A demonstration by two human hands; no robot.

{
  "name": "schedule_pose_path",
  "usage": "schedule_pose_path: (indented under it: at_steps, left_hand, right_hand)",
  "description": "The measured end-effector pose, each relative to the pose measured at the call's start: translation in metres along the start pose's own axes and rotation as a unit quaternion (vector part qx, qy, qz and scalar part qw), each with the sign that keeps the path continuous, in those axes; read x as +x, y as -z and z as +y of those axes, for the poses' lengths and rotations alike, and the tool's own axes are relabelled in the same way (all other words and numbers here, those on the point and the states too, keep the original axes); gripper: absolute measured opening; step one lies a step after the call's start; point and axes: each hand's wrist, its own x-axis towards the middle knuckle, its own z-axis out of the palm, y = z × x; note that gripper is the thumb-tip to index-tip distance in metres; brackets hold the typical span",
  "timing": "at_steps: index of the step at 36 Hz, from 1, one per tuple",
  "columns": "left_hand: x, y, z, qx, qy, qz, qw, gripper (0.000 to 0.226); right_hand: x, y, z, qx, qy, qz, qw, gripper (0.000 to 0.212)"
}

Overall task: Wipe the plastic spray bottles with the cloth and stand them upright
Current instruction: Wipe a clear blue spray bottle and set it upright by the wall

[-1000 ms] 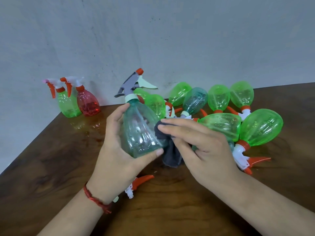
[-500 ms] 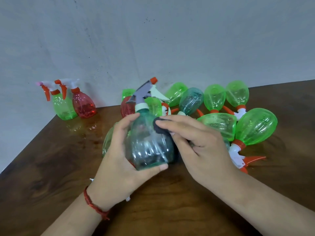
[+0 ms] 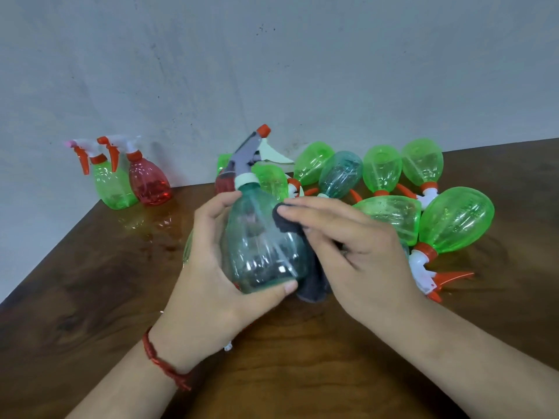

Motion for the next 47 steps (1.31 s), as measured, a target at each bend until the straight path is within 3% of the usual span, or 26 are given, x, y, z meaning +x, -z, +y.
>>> schedule_pose_path:
  at_steps: [5,8,12,17,23,26,30,34,41,44,47]
  left_hand:
    - [-0.003,0.0,-0.003,0.0,-0.02,-0.079,0.997,0.113]
    - [-0.001,0.004,-0.002,0.034,-0.027,-0.1,0.994,0.117]
    - [0.003,0.007,-0.002,0.112,-0.062,-0.102,0.987,0.113]
    - [0.003,0.003,0.0,0.175,-0.111,-0.062,0.976,0.113]
    - [0.004,0.008,-0.005,0.137,-0.016,0.047,0.989,0.11]
    - [0.004,0.009,-0.004,0.093,0.017,0.055,0.994,0.107]
    - [0.003,0.004,-0.004,0.071,0.012,0.03,0.997,0.109]
    - [0.0,-0.002,-0.003,0.14,-0.047,-0.043,0.988,0.113]
    - [-0.003,-0.005,0.002,0.08,-0.056,-0.082,0.992,0.109]
    - [-0.004,-0.007,0.004,0.05,-0.043,-0.065,0.996,0.11]
    - [-0.004,-0.008,0.0,0.035,-0.024,-0.023,0.999,0.113]
  right_hand:
    - [0.009,0.003,-0.004,0.115,-0.133,-0.041,0.984,0.038]
    - [0.009,0.003,-0.003,0.143,-0.156,-0.029,0.977,0.039]
    - [0.008,0.001,0.001,0.144,-0.149,-0.005,0.978,0.037]
    - [0.003,-0.001,0.004,0.039,-0.051,-0.005,0.998,0.037]
    - [-0.006,-0.003,0.001,-0.049,0.066,-0.054,0.995,0.038]
    - [-0.008,-0.005,0.0,-0.075,0.089,-0.061,0.991,0.041]
    - [-0.006,-0.003,0.001,-0.053,0.059,-0.034,0.996,0.041]
    - [0.002,-0.005,0.004,-0.017,-0.02,0.005,1.0,0.038]
    - [0.007,-0.001,0.0,0.109,-0.136,-0.007,0.985,0.039]
    - [0.008,0.0,-0.001,0.112,-0.125,-0.004,0.986,0.039]
    - [0.005,0.0,0.0,0.045,-0.064,-0.002,0.997,0.038]
